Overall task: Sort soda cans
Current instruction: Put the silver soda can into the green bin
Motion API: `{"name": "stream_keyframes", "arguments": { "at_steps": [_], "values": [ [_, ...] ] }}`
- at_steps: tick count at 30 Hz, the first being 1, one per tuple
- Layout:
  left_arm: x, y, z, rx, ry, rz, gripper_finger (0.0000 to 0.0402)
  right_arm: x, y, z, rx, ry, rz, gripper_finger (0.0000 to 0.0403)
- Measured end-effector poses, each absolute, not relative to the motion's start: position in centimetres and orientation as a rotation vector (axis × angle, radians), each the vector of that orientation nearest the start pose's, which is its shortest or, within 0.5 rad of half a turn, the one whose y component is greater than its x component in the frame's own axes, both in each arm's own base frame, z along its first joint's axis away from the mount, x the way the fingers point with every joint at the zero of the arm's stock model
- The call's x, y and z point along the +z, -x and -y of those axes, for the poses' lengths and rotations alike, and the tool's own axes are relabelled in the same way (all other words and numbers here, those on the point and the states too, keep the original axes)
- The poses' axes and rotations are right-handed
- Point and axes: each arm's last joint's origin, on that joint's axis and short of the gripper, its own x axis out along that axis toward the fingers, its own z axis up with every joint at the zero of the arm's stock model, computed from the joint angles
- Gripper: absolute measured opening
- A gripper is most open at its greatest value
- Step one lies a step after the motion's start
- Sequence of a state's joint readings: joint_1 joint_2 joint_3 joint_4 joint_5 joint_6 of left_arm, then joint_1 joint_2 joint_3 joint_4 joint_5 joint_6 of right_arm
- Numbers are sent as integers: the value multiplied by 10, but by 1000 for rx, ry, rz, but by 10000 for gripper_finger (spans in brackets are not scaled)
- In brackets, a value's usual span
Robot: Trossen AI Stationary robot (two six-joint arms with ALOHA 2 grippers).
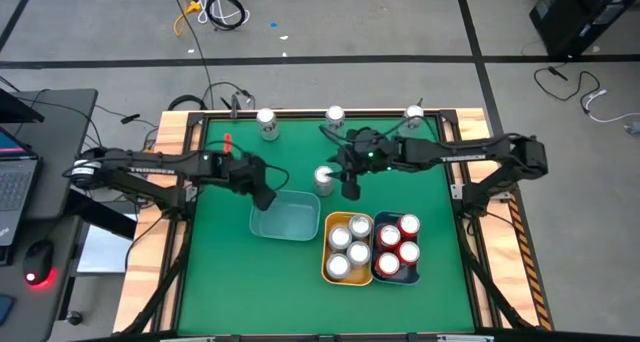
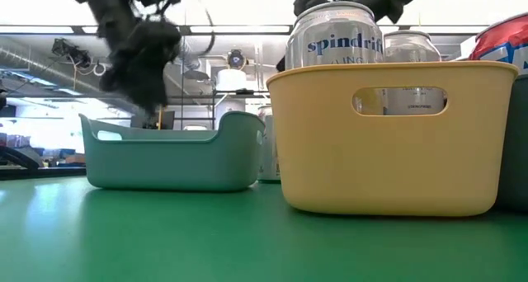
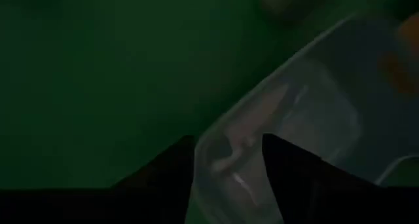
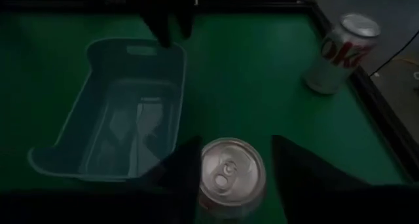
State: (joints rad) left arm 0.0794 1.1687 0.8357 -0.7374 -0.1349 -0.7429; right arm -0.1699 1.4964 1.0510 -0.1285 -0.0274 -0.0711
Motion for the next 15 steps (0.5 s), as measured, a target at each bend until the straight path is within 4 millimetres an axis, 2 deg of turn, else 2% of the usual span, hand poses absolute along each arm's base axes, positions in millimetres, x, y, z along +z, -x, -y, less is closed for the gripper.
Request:
{"name": "stream_keyframes", "arguments": {
  "at_steps": [4, 7, 12, 15],
  "values": [
    [275, -221, -29, 589, 464, -855, 205, 259, -334, 56, -122, 16, -567, 249],
    [302, -220, -44, 644, 378, -805, 207, 264, -335, 58, -152, 40, -550, 294],
    [335, -209, -89, 706, 358, -756, 208, 272, -331, 59, -163, 66, -521, 346],
    [340, -201, -121, 692, 425, -751, 208, 275, -330, 59, -165, 67, -512, 358]
  ]
}}
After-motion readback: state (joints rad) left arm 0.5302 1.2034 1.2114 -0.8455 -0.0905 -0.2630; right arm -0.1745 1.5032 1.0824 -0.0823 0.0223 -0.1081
